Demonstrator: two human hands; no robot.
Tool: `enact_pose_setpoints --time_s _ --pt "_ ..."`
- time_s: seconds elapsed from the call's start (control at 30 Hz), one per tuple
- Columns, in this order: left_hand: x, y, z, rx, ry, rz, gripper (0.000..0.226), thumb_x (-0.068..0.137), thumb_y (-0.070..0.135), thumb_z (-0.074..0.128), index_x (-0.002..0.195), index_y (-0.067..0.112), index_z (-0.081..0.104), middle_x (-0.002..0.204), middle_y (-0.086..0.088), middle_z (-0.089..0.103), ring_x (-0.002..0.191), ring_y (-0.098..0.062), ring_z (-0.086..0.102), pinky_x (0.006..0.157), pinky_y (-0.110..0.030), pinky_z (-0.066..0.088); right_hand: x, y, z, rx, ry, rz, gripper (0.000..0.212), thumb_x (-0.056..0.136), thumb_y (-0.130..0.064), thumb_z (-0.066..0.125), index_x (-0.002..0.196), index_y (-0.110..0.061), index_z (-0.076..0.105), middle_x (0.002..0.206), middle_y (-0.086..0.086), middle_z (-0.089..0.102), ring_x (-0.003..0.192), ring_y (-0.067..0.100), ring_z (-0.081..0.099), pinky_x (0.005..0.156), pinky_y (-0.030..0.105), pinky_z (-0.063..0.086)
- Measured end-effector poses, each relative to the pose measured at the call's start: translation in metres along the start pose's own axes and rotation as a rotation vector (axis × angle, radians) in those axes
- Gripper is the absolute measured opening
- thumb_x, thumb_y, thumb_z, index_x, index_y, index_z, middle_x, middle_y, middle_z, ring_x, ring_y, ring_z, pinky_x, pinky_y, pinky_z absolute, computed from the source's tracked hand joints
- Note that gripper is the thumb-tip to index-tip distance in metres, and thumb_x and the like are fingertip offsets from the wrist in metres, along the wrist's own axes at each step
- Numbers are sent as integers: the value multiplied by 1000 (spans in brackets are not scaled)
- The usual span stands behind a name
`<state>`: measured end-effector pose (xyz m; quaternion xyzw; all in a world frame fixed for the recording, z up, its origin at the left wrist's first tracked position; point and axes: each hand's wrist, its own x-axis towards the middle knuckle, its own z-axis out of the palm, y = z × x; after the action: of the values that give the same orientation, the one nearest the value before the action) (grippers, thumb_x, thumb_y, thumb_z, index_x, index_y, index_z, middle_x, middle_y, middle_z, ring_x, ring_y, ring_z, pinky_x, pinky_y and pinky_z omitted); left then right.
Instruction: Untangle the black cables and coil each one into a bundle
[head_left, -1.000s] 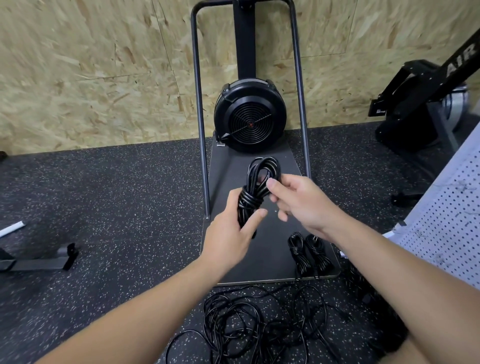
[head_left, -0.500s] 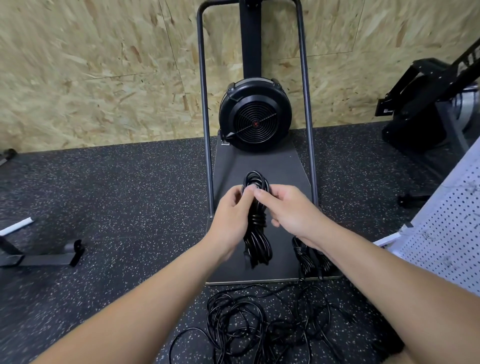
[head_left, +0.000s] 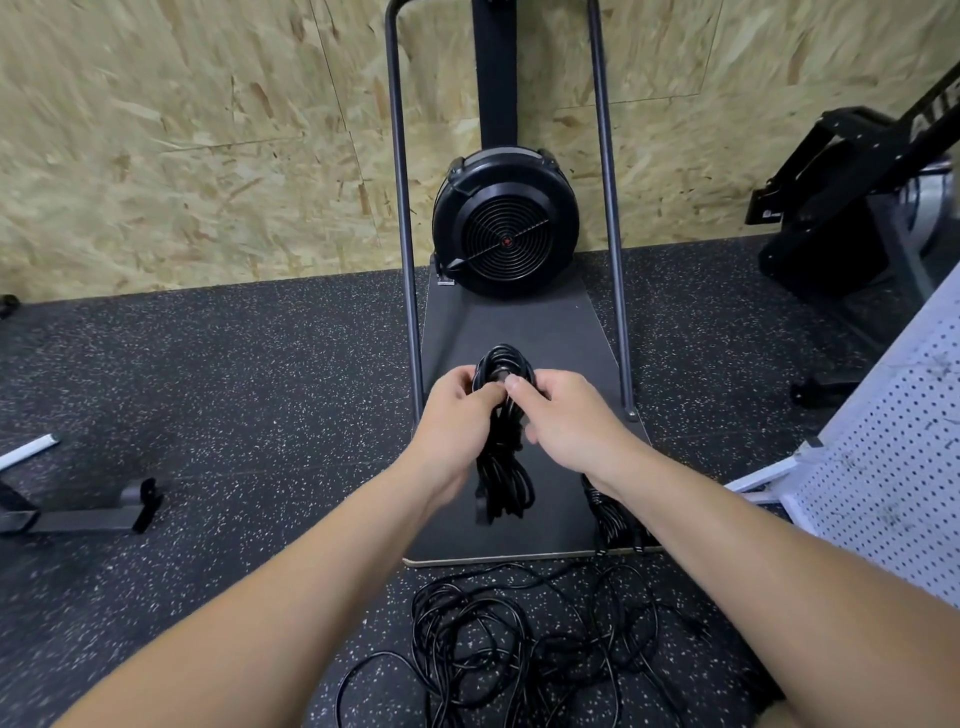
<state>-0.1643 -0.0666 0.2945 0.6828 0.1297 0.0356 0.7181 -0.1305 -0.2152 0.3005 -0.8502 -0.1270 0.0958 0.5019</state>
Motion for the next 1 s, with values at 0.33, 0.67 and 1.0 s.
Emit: enact_pose_setpoints --time_s 0.33,0.67,1.0 --pt "-2 13 -15 297 -87 261 28 105 27 73 82 18 60 74 4 57 70 -15 48 66 -36 40 0 -3 -12 446 -193 144 37 118 -36 49 92 -12 60 60 -7 38 55 16 42 59 35 43" --pt "-26 1 3 49 -253 176 28 112 17 63 132 12 45 102 -12 74 91 -33 72 94 -56 62 -5 -2 -9 592 -147 82 41 118 -35 49 83 -13 52 64 -3 42 56 17 36 55 34 34" --pt "-9 8 -23 378 73 268 17 107 26 66 119 16 58 106 -8 76 88 -20 74 87 -37 57 -15 -2 -36 398 -274 -123 35 105 -5 70 137 -8 57 111 22 78 102 33 81 98 47 64"
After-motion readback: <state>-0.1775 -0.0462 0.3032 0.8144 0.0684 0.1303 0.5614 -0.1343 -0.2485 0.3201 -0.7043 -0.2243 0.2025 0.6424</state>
